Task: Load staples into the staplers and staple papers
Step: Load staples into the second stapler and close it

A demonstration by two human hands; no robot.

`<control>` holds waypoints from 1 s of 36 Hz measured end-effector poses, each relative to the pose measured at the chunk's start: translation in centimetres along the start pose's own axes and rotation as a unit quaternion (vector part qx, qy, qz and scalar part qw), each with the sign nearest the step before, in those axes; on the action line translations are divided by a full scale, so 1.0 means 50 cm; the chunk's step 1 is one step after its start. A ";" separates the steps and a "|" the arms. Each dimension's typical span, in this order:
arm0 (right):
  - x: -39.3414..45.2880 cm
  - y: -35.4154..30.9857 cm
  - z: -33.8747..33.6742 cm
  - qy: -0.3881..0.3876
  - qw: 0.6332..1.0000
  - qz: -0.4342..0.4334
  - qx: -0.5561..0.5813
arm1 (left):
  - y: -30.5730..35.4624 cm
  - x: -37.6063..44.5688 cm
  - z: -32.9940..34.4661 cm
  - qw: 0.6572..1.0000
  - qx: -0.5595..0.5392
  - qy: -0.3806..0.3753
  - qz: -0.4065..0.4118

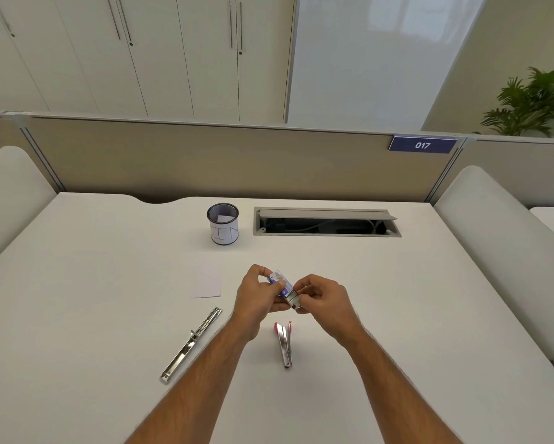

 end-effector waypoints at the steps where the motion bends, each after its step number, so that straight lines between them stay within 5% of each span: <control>1: 0.000 0.000 0.000 0.000 1.000 -0.001 0.001 | 0.000 -0.001 0.000 1.000 -0.004 0.000 0.000; 36: -0.015 0.011 0.003 0.022 0.996 0.038 0.079 | -0.024 -0.015 -0.001 0.998 -0.059 -0.013 -0.026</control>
Point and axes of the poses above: each hand's wrist, its own x-axis towards the middle knuckle, its own z-axis out of the palm, y = z × x, the point moved 1 cm from there along x, towards the middle knuckle, and after that the axes turned 9 degrees about -x, right-handed, at the moved point
